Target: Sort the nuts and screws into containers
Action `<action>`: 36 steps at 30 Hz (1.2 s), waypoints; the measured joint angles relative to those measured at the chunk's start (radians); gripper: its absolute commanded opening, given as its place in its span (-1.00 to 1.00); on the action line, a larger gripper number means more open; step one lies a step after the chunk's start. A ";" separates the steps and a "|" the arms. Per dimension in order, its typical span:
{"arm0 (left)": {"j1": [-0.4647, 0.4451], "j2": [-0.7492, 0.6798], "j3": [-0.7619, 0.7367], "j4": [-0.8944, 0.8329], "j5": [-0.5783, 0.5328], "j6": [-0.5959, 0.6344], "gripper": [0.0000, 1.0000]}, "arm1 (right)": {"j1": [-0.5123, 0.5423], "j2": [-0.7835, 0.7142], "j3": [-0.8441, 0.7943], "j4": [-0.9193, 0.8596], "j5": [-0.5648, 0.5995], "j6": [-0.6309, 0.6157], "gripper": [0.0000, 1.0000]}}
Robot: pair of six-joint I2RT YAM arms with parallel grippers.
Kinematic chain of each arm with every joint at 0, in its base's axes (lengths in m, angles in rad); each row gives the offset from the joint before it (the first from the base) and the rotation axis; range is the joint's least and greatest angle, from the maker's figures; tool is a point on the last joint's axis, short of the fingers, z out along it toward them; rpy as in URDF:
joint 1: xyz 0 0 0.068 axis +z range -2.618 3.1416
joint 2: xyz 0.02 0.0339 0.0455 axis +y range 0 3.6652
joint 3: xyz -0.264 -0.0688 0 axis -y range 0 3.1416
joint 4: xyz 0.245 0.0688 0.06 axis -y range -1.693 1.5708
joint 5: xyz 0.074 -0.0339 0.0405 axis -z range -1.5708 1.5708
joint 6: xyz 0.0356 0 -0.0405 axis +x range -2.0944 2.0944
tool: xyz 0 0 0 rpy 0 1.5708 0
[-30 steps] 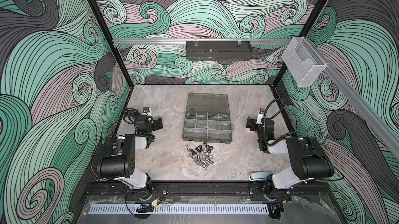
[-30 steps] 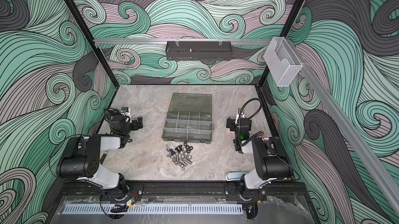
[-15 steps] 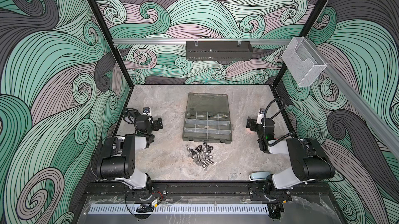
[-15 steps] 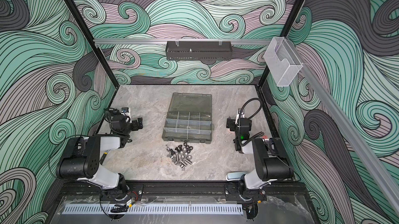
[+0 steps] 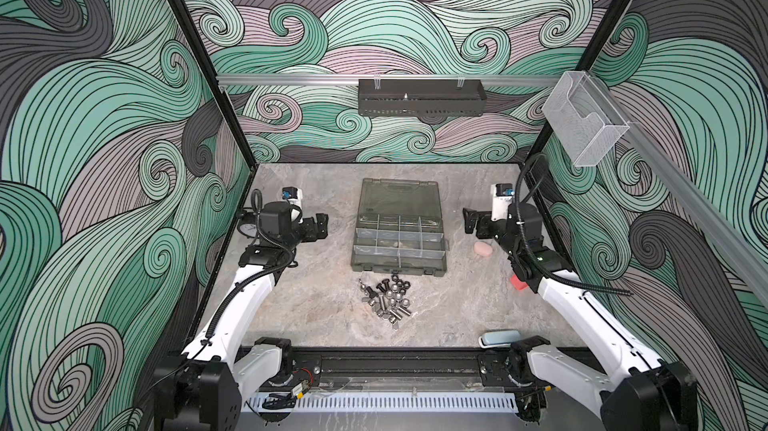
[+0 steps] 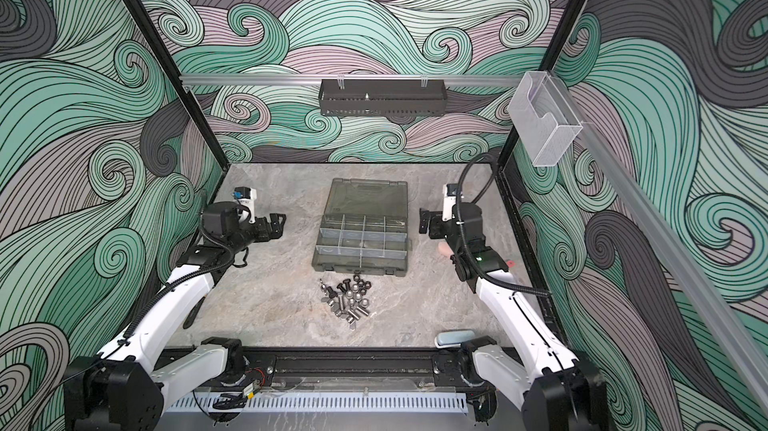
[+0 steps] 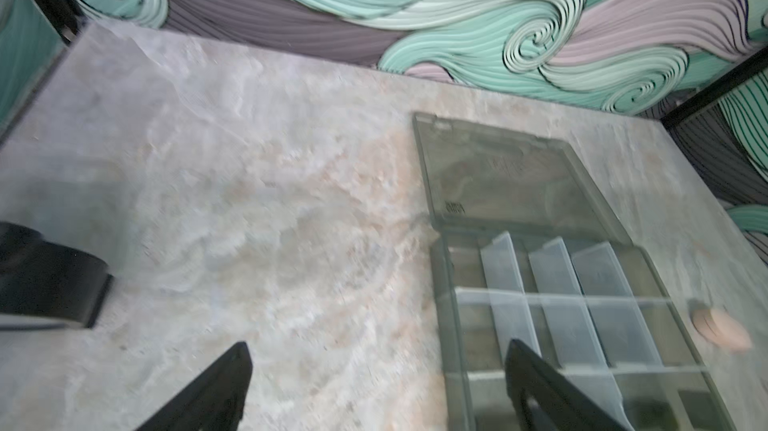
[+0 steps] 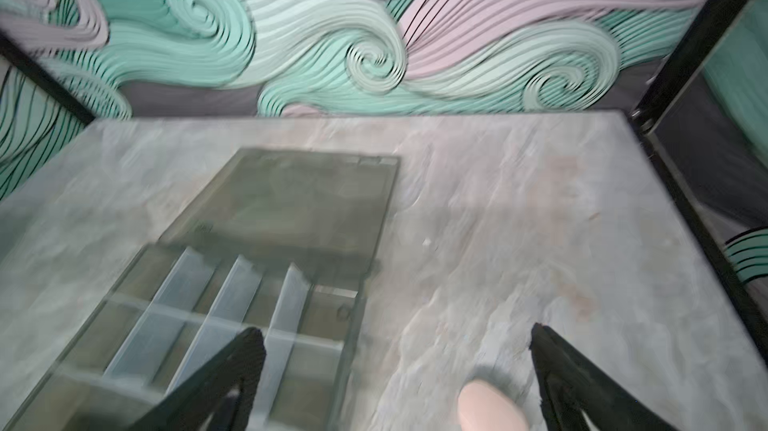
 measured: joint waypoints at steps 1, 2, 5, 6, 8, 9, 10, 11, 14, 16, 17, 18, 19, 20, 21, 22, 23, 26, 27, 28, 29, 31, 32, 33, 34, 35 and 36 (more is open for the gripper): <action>-0.033 -0.012 -0.008 -0.040 0.000 -0.014 0.89 | 0.029 -0.005 -0.003 -0.045 -0.013 0.004 0.98; -0.059 -0.023 -0.017 -0.069 0.000 -0.028 0.88 | 0.050 -0.010 -0.006 -0.075 -0.023 0.008 0.98; -0.131 -0.054 -0.056 -0.150 0.006 -0.078 0.72 | 0.114 -0.032 -0.026 -0.150 -0.042 0.017 0.98; -0.154 -0.060 -0.070 -0.174 0.011 -0.099 0.69 | 0.133 -0.038 -0.032 -0.166 -0.045 0.024 0.98; -0.188 -0.063 -0.088 -0.212 0.019 -0.135 0.68 | 0.155 -0.044 -0.039 -0.188 -0.053 0.038 0.98; -0.207 -0.063 -0.096 -0.232 0.023 -0.154 0.67 | 0.162 -0.044 -0.041 -0.194 -0.061 0.045 0.98; -0.220 -0.063 -0.100 -0.246 0.028 -0.169 0.64 | 0.164 -0.043 -0.044 -0.196 -0.068 0.051 0.98; -0.234 -0.063 -0.103 -0.262 0.034 -0.186 0.61 | 0.168 -0.041 -0.046 -0.197 -0.077 0.056 0.98; -0.267 -0.055 -0.105 -0.294 0.069 -0.234 0.55 | 0.176 -0.023 -0.048 -0.194 -0.099 0.064 0.98; -0.284 -0.041 -0.109 -0.304 0.093 -0.261 0.50 | 0.190 -0.003 -0.048 -0.189 -0.112 0.068 0.98; -0.292 -0.032 -0.114 -0.306 0.108 -0.273 0.48 | 0.199 0.007 -0.048 -0.185 -0.117 0.069 0.98; -0.300 -0.020 -0.119 -0.307 0.121 -0.282 0.45 | 0.208 0.014 -0.049 -0.180 -0.121 0.072 0.98; -0.306 -0.006 -0.122 -0.311 0.130 -0.291 0.43 | 0.215 0.017 -0.051 -0.173 -0.125 0.075 0.98; -0.311 0.011 -0.122 -0.313 0.140 -0.299 0.38 | 0.221 0.017 -0.055 -0.166 -0.127 0.079 0.98; -0.315 0.028 -0.122 -0.312 0.150 -0.308 0.36 | 0.227 0.017 -0.057 -0.158 -0.129 0.083 0.98; -0.315 0.045 -0.122 -0.311 0.157 -0.316 0.34 | 0.230 0.017 -0.059 -0.151 -0.129 0.084 0.98; -0.315 0.065 -0.122 -0.310 0.166 -0.325 0.31 | 0.235 0.017 -0.061 -0.143 -0.131 0.087 0.98; -0.315 0.124 -0.119 -0.304 0.179 -0.348 0.23 | 0.241 0.017 -0.066 -0.114 -0.133 0.089 0.98; -0.315 0.148 -0.116 -0.303 0.182 -0.354 0.20 | 0.241 0.017 -0.071 -0.101 -0.133 0.089 0.98; -0.315 0.164 -0.113 -0.302 0.185 -0.362 0.19 | 0.241 0.017 -0.076 -0.092 -0.133 0.089 0.98; -0.317 0.183 -0.110 -0.301 0.188 -0.368 0.18 | 0.241 0.017 -0.082 -0.083 -0.133 0.089 0.98; -0.325 0.214 -0.095 -0.302 0.193 -0.373 0.15 | 0.241 0.018 -0.089 -0.075 -0.134 0.090 0.98; -0.330 0.230 -0.084 -0.301 0.195 -0.376 0.14 | 0.241 0.019 -0.090 -0.072 -0.135 0.090 0.98; -0.332 0.242 -0.076 -0.298 0.197 -0.377 0.14 | 0.241 0.021 -0.090 -0.066 -0.137 0.090 0.98; -0.335 0.251 -0.068 -0.295 0.197 -0.379 0.14 | 0.241 0.022 -0.090 -0.061 -0.138 0.090 0.98; -0.336 0.262 -0.061 -0.291 0.199 -0.381 0.13 | 0.241 0.022 -0.090 -0.058 -0.142 0.089 0.99; -0.338 0.274 -0.050 -0.286 0.200 -0.383 0.13 | 0.241 0.022 -0.090 -0.056 -0.146 0.089 0.98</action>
